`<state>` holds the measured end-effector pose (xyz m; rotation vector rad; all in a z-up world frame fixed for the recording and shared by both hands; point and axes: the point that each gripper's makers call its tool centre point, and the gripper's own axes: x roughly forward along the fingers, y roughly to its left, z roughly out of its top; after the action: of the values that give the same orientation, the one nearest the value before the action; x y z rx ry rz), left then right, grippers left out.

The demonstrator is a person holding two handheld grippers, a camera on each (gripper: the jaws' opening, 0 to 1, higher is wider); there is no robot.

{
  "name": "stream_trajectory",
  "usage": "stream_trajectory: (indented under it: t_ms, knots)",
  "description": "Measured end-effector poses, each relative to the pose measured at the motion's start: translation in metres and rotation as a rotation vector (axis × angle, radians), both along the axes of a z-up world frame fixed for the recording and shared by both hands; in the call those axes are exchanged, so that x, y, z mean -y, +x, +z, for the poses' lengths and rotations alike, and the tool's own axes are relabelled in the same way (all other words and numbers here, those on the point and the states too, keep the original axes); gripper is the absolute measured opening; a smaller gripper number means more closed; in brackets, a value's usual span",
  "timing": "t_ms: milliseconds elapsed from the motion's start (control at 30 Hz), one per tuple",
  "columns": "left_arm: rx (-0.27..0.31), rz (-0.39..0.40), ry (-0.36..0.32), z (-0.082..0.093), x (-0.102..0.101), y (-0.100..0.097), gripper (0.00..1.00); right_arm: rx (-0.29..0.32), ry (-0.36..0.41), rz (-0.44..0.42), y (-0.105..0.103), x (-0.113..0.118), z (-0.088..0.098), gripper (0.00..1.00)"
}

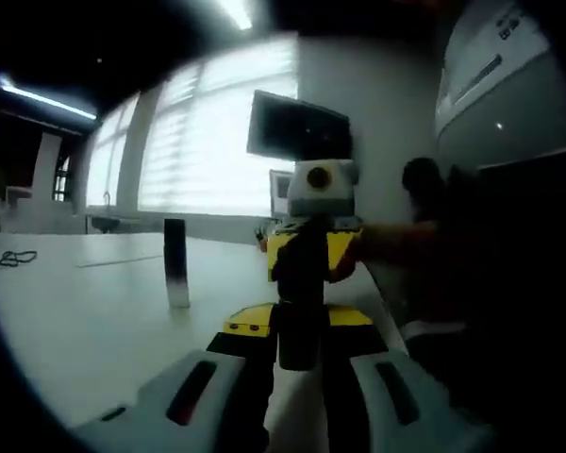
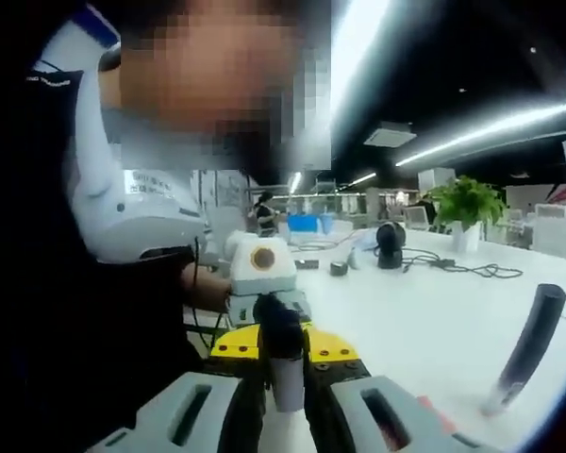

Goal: Pick up cosmetic bottle twist off cap place on table pick up cap screw tight cap place on table

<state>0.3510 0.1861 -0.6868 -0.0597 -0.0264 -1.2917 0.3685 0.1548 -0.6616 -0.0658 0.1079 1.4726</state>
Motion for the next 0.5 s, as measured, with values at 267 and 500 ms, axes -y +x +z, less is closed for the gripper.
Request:
stream_trajectory:
  t_ms: [267, 500]
  knots:
    - [0.019, 0.071, 0.001, 0.001, -0.005, 0.013, 0.08, 0.044, 0.015, -0.082, 0.011, -0.004, 0.002, 0.09]
    - [0.023, 0.098, -0.006, 0.003, -0.008, 0.018, 0.08, 0.043, 0.038, -0.122, 0.016, -0.005, 0.006, 0.09]
